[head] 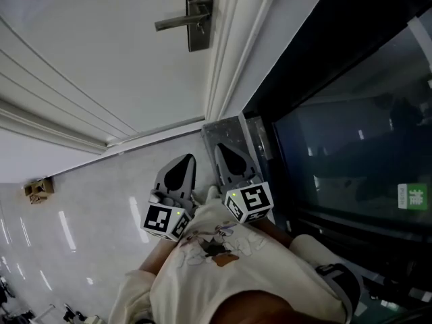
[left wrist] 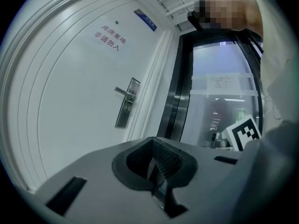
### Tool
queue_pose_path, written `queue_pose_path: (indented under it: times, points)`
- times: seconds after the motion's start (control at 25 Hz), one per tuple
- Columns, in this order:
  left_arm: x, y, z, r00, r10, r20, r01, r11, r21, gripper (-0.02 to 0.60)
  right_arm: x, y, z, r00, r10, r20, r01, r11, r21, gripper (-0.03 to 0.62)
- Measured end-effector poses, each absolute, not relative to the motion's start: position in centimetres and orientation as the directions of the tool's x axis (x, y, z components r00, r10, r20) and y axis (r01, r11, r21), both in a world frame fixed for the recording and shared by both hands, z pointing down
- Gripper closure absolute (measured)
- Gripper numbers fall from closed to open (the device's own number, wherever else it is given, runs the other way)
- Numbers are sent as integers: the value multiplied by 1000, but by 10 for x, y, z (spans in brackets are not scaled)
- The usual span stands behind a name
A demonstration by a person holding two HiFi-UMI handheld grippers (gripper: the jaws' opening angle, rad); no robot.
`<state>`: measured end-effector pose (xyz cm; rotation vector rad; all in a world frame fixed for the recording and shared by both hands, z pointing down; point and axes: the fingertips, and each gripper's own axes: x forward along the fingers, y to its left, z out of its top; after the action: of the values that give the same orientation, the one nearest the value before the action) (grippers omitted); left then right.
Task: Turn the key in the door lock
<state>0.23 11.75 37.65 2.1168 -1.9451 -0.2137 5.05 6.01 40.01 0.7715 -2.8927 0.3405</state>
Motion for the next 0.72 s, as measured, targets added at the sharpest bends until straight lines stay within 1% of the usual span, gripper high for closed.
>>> queue_pose_path:
  times: [0.08,0.16,0.24,0.36,0.44,0.56,0.72]
  points:
    - [3,111,370,83,-995,54,-957,-64,283,578,52,60,398,-877,-447,175,-475,859,-189,588]
    - [-2,106,367,59,-997,46,-959,-43,280,578,49,57,393,-889,-436,141,-455,876,-159,586]
    - [-12,102,370,26,-999,46,-956,-11,293,578,42,49,387,-890,-442,111,-453,884,-117,585]
    - [-22,95,370,10,-999,52,-954,6,299,578,34,32,373,-888,-453,84,-460,882,-104,582]
    - [-28,87,373,23,-998,60,-953,-4,303,578,26,21,366,-884,-462,76,-468,878,-102,561]
    - [-53,68,382,29,-998,61,-948,-8,317,578,2,-2,358,-872,-485,58,-488,872,-49,503]
    - [-90,41,386,57,-997,52,-944,-37,328,578,-38,-42,350,-843,-536,44,-536,844,14,503]
